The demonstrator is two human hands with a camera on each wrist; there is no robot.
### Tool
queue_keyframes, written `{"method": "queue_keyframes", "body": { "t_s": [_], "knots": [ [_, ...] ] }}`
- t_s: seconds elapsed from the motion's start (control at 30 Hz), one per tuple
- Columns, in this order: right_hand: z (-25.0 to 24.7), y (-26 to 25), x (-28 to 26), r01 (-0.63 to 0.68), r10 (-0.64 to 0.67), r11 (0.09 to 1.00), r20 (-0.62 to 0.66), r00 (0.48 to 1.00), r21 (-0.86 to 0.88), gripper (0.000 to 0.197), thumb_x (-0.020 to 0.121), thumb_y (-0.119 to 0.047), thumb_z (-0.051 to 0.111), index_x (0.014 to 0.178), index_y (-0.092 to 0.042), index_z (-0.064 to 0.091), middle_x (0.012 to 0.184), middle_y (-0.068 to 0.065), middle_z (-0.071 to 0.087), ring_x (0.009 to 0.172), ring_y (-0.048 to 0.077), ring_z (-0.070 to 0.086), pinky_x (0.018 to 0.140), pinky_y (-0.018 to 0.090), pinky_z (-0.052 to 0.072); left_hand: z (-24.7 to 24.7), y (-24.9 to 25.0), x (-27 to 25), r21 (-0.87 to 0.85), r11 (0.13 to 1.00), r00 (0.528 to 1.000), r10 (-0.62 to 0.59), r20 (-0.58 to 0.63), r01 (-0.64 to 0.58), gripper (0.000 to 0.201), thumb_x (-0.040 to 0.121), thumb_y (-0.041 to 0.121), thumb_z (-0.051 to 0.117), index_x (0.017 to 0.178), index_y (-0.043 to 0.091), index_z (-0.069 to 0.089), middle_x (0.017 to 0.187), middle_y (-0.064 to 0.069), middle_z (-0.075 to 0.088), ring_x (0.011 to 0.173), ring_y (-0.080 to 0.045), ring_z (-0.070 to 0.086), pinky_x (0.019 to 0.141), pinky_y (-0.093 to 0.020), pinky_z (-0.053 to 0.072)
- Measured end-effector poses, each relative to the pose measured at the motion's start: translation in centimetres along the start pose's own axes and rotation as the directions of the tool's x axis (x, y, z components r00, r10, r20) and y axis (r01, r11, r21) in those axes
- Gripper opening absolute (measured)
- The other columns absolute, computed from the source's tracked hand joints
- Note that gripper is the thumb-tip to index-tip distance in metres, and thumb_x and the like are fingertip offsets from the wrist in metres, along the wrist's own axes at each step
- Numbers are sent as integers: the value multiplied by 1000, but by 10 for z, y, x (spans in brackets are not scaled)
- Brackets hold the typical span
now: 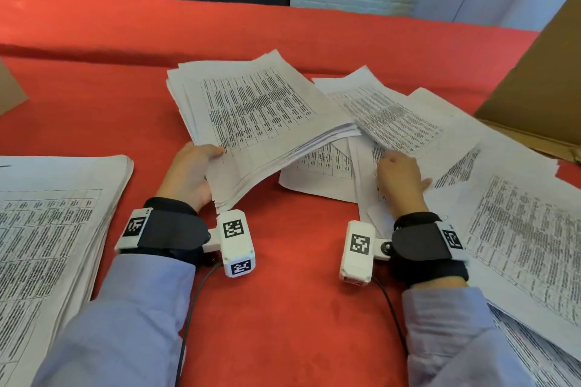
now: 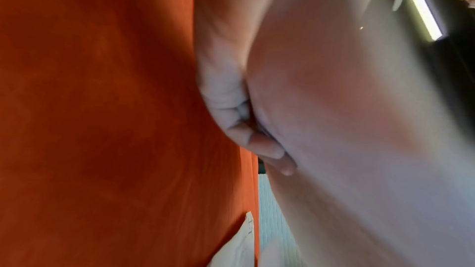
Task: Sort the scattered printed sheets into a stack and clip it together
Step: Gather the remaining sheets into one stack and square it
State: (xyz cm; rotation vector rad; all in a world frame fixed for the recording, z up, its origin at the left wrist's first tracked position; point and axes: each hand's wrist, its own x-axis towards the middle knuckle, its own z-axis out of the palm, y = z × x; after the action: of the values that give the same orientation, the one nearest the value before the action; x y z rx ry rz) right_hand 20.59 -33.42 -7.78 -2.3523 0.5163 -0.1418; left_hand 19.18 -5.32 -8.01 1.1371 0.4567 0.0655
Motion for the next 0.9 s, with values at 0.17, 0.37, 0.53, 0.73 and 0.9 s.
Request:
{"method": "queue_keyframes", "body": {
  "t_s": [0.17, 0.37, 0.53, 0.73, 0.9],
  "knots": [
    [-10, -11, -12, 379, -292, 835, -261, 920, 399, 41, 98, -4, 38, 136, -9, 53, 143, 0, 47, 134, 16, 41, 116, 40, 30, 3, 0, -3, 111, 993, 997, -50, 59, 43, 48, 83, -13, 35, 127, 2, 46, 115, -16, 61, 87, -25, 64, 56, -31, 53],
    [-3, -41, -50, 359, -591, 739, 294, 751, 570, 31, 93, -2, 52, 117, -16, 67, 115, 1, 63, 87, -6, 59, 85, 11, 47, 13, -6, -4, 196, 980, 989, -70, 130, 43, 48, 81, -16, 32, 121, 6, 47, 125, -23, 55, 100, -36, 58, 79, -44, 51],
    [26, -44, -64, 127, -658, 713, 596, 460, 690, 34, 88, -15, 55, 120, -22, 64, 115, 8, 68, 108, 12, 60, 104, 31, 42, 16, -7, -6, 285, 957, 995, 23, 98, -50, 65, 81, -14, 34, 137, 20, 36, 114, -14, 60, 94, -28, 57, 73, -35, 48],
    [19, -40, -46, 177, -583, 661, 351, 732, 729, 24, 97, -29, 52, 114, -27, 69, 123, -12, 67, 107, 3, 59, 99, 32, 44, 16, -7, -7, 376, 889, 964, 222, 146, -262, 71, 85, 1, 53, 142, 38, 30, 146, -1, 39, 131, -19, 42, 103, -37, 41],
    [18, -39, -46, 256, -606, 657, 294, 739, 709, 27, 99, -29, 47, 117, -27, 67, 124, -14, 66, 114, 1, 57, 99, 29, 43, 21, 4, -21, 259, 893, 850, 210, 483, -367, 78, 61, 47, 76, 129, 54, 38, 146, 23, 31, 140, -4, 23, 113, -32, 23]
  ]
}}
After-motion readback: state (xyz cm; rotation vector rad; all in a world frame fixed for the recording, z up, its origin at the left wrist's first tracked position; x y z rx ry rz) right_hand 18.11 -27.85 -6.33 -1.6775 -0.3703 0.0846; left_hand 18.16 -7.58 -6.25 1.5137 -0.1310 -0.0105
